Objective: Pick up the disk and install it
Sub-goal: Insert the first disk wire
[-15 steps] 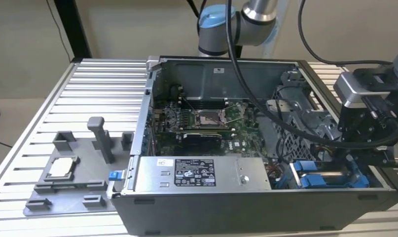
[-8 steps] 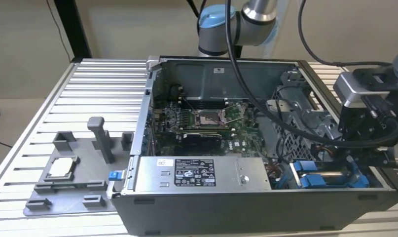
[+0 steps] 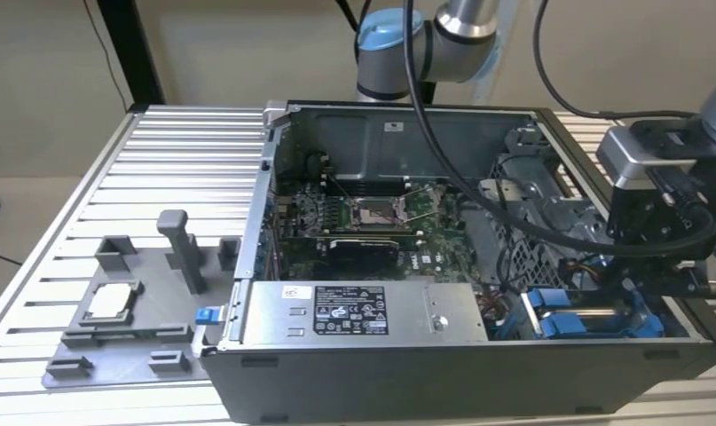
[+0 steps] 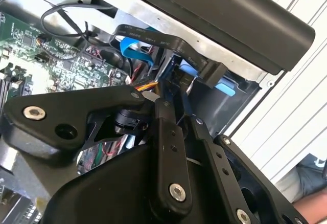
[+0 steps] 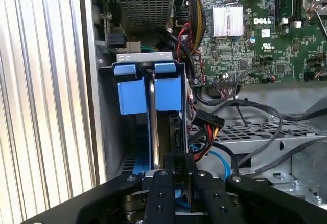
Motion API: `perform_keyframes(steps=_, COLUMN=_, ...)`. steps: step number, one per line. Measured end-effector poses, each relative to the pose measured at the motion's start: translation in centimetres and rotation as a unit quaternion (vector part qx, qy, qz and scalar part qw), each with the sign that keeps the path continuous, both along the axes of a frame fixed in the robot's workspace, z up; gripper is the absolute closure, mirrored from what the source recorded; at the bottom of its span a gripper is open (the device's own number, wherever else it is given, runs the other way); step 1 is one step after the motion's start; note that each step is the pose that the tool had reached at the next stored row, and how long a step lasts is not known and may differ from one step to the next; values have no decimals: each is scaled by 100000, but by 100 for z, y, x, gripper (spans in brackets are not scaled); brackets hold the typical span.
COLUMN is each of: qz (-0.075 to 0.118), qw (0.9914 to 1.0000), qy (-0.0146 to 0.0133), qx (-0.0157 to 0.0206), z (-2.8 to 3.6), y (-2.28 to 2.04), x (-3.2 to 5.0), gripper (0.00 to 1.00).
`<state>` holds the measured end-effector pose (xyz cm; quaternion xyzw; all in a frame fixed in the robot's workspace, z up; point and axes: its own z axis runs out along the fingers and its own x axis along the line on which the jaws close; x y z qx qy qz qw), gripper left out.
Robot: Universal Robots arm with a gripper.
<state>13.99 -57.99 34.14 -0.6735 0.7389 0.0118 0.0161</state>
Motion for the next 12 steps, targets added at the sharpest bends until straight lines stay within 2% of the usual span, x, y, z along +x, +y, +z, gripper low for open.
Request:
perform_keyframes(steps=4, qz=-4, qw=100000, qy=-3, qx=-250, z=0, y=30, x=-1, gripper=100)
perform_keyframes(steps=11, qz=-4, qw=99999, qy=-2, qx=-487, z=-5, y=30, x=-1, gripper=100)
perform_keyframes(steps=12, qz=-2, qw=99998, qy=-3, qx=-607, z=-9, y=31, x=-1, gripper=100)
